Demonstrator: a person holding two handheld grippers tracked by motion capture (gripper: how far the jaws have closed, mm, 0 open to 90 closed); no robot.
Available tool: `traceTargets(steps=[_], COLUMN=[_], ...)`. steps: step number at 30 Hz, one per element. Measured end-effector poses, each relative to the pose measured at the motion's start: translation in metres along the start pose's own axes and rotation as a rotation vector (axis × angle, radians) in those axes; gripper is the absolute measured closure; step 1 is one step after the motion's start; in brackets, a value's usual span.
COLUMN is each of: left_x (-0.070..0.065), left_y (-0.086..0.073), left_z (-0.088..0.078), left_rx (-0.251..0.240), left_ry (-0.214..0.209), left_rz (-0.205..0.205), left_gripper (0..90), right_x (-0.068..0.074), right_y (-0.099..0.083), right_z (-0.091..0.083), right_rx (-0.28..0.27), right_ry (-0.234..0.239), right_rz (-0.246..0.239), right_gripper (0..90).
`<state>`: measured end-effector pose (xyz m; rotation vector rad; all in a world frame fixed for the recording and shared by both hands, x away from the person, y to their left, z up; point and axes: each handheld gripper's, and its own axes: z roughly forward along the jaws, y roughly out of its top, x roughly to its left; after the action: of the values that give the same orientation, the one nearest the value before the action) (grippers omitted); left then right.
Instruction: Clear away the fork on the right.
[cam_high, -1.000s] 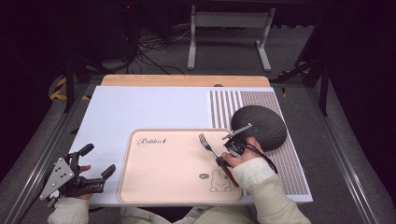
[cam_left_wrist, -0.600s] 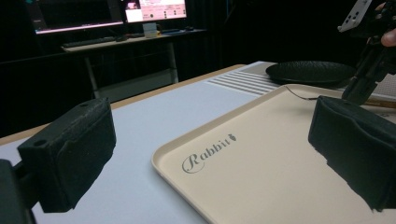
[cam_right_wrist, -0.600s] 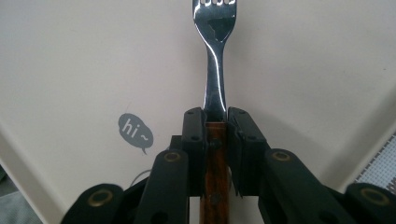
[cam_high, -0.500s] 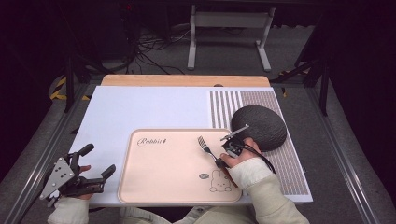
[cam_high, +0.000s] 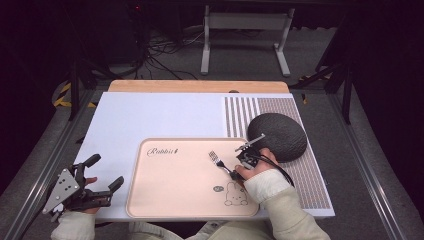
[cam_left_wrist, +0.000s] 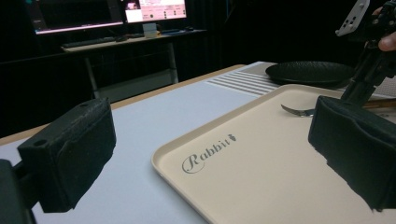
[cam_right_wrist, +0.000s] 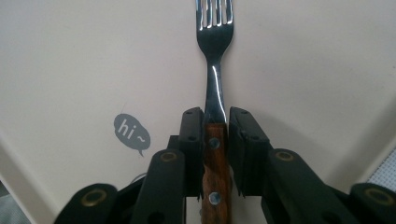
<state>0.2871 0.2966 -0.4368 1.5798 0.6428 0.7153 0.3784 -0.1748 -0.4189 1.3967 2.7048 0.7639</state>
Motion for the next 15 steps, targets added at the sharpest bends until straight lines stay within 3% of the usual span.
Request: traceTargets(steps=[7,10,11,15], left_x=[0.000,0.000,0.000,0.000], left_y=[0.000,0.000,0.000,0.000], left_z=[0.000,0.000,0.000,0.000], left_rx=[0.000,-0.001,-0.001,0.000], left_ry=[0.000,-0.001,-0.001,0.000], left_rz=[0.000,0.000,0.000,-0.001], left_gripper=[1.4,1.4,1.4,1.4], right_x=[0.002,0.004,0.004,0.007], right_y=[0.001,0.002,0.002,0.005], right_z=[-0.003,-0.005,-0.005,-0.013], right_rx=[-0.006,-0.023,-0.023,-0.101], right_ry=[-0.018,-0.034,-0.034,-0.057], right_rz=[-0.007,-0.022,-0.022,-0.059], right_gripper=[55.5,40.8,40.8,22.0])
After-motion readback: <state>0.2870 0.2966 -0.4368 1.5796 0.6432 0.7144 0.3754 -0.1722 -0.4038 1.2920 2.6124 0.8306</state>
